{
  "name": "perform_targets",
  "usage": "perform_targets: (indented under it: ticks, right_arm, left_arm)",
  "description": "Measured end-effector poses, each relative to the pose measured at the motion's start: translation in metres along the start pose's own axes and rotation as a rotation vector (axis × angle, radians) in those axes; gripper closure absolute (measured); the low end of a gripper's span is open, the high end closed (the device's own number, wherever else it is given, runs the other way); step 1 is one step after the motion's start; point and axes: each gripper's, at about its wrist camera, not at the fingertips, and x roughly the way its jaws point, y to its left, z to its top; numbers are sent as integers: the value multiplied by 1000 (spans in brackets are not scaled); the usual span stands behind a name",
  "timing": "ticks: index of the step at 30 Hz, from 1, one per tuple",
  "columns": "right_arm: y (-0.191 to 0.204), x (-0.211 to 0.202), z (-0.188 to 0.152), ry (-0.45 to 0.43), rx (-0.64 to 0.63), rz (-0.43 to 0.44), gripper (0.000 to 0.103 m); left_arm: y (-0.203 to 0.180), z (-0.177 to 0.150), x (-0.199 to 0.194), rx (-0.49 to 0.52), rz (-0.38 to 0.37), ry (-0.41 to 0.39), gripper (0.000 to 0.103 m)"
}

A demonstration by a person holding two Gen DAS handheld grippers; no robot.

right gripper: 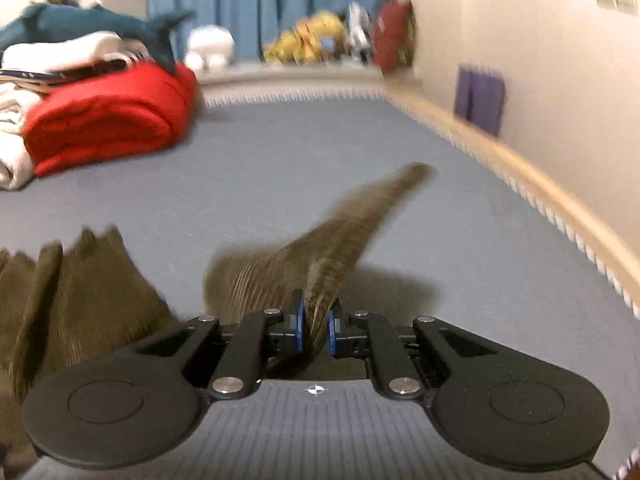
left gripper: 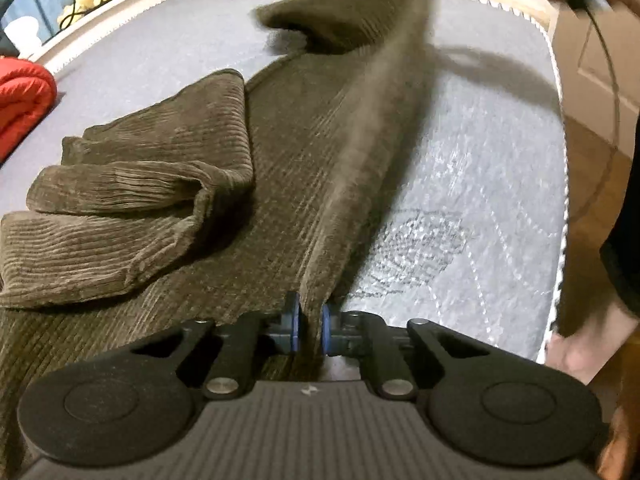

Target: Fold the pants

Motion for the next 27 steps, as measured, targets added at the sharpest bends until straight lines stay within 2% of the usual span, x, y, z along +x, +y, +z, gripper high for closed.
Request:
perform_targets:
  ticks: [4, 7, 8, 11, 13, 14, 16, 18, 21, 24, 27]
  right_arm:
    - [-15, 4, -30, 195, -43, 28, 92]
    - [-27, 3, -40, 246, -12, 72, 90]
    - [-29, 2, -40, 247, 3, 77, 90]
    - [-48, 0, -39, 239, 61, 102, 78]
    - [-66, -4, -44, 202, 120, 87, 60]
    - [-73, -6, -40, 175, 150, 64, 56]
    - [-92, 1, -37, 133, 255, 39, 44]
    - [-115, 14, -41, 121, 384, 40, 42]
    - [-139, 44, -48, 121, 520, 21, 42]
    - [-145, 71, -50, 101, 492, -30, 42]
    - [-137, 97, -52, 115, 404, -35, 44]
  left_arm:
    - [6, 3, -18, -18, -45, -12, 94]
    - [-1, 2, -26, 62, -71, -5, 95]
    - [-3, 0, -26, 89, -90, 10, 95]
    - [-5, -3, -20, 103, -112, 47, 94]
    - [-1, -2, -18, 62, -123, 54, 90]
    - [2, -1, -19, 42, -132, 45, 90]
    - [7, 3, -24, 19, -152, 20, 76]
    - [10, 7, -29, -8, -156, -12, 71]
    - [15, 13, -40, -47, -129, -54, 71]
    - [25, 20, -56, -102, -97, -114, 71]
    - [39, 23, -73, -161, -59, -163, 69]
